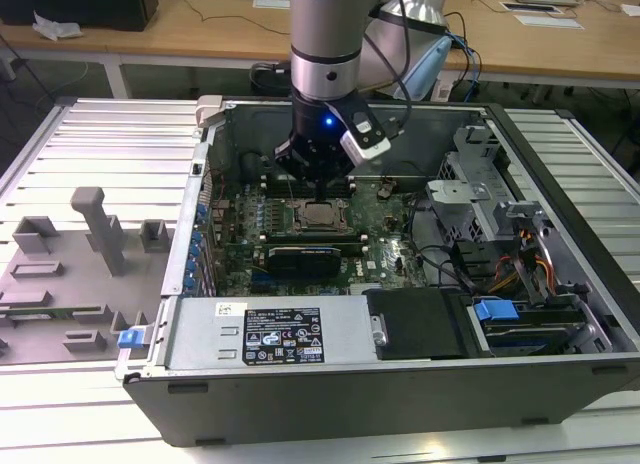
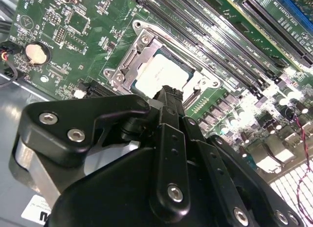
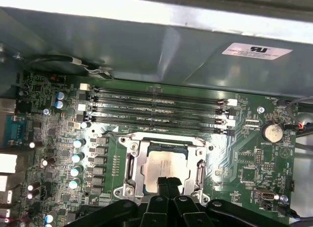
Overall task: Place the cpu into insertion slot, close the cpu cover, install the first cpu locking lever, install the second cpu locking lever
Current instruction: 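Install the first cpu locking lever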
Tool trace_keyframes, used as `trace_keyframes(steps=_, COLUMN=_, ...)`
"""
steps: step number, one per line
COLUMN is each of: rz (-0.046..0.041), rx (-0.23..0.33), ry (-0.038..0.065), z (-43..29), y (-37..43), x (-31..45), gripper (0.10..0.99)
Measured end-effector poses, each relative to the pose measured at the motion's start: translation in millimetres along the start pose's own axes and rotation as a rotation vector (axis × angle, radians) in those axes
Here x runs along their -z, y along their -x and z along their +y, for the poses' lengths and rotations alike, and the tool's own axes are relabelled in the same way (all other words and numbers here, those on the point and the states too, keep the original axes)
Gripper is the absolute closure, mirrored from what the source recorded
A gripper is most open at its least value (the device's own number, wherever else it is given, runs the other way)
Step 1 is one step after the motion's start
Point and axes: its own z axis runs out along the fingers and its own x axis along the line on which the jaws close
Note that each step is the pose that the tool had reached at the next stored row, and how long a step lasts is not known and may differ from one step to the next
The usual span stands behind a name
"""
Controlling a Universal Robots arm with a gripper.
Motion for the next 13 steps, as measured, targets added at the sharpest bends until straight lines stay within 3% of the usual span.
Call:
trace_keyframes(steps=6, rz=0.0001, rx=0.000, ry=0.000, z=0.2, y=-1.5, x=0.9, gripper=0.980)
trace_keyframes(steps=13, rz=-0.0025, rx=0.000, ry=0.000, z=2.4, y=-26.0, x=2.0, gripper=0.980)
